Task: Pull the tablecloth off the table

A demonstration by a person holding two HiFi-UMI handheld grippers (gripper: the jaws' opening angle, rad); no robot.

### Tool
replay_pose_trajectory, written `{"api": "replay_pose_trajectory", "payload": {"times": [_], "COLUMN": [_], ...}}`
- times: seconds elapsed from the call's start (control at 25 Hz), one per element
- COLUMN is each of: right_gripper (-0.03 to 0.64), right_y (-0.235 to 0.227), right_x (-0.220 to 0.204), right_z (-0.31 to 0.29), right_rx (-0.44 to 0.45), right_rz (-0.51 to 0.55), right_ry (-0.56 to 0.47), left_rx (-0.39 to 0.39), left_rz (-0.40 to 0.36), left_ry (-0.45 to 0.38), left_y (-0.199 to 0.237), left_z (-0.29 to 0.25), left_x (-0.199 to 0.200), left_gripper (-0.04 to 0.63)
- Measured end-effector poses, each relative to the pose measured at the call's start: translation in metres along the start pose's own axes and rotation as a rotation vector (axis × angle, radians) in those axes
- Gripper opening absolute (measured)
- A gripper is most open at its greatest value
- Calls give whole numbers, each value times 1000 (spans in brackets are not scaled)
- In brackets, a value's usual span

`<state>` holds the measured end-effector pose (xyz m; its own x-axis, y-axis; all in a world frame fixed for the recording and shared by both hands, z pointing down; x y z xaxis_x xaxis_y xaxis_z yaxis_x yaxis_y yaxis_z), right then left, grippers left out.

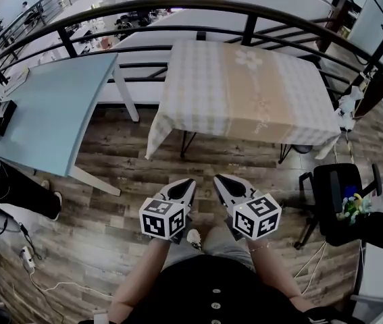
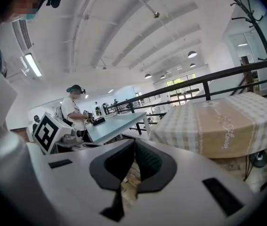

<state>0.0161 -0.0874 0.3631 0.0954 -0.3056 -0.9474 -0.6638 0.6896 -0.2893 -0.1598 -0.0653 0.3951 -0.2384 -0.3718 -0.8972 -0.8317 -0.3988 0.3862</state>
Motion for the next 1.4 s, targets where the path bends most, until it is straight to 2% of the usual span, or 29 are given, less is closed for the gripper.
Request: {"api": "replay_pose_trajectory", "payload": {"times": [0.2, 0.44, 0.6, 0.8, 1.04, 1.24, 1.4], "right_gripper": [26, 28, 28, 28, 28, 29, 31], "right_y": [-10, -28, -49, -85, -134, -179, -209], "right_x": [-6, -3, -1, 2, 6, 3, -2], "right_z": [-11, -38, -58, -88, -125, -152, -170], "right_rx": [-42, -34, -40, -82, -83, -117, -156], "right_rz": [-19, -25, -38, -60, -117, -272, -373], "right_ry": [-1, -2, 14, 37, 67, 104, 103], "left_rx": [-7, 3, 24, 53, 56, 114, 139], "left_rz": [36, 55, 66, 100, 196, 313, 368], "left_ry": [11, 27, 31, 76, 41, 43, 67], "left_y": [13, 31, 47, 73, 103, 129, 149], "left_z": [-11, -32, -53, -90, -136, -166, -195], "left_x": [-3, 2, 10, 20, 36, 35, 33], "left_gripper": [21, 21, 21, 21, 21, 21, 22]}}
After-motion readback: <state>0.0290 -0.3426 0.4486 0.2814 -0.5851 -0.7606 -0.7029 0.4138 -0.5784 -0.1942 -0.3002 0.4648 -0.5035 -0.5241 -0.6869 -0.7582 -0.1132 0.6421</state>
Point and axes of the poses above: the fingertips, and each gripper's own axes: z backward along the fingers, y to its left, x out of its top, the point moved 9 cm from there along z, backward along the fingers, and after that the axes turned 11 degrees about -y, right-handed, at the moved point
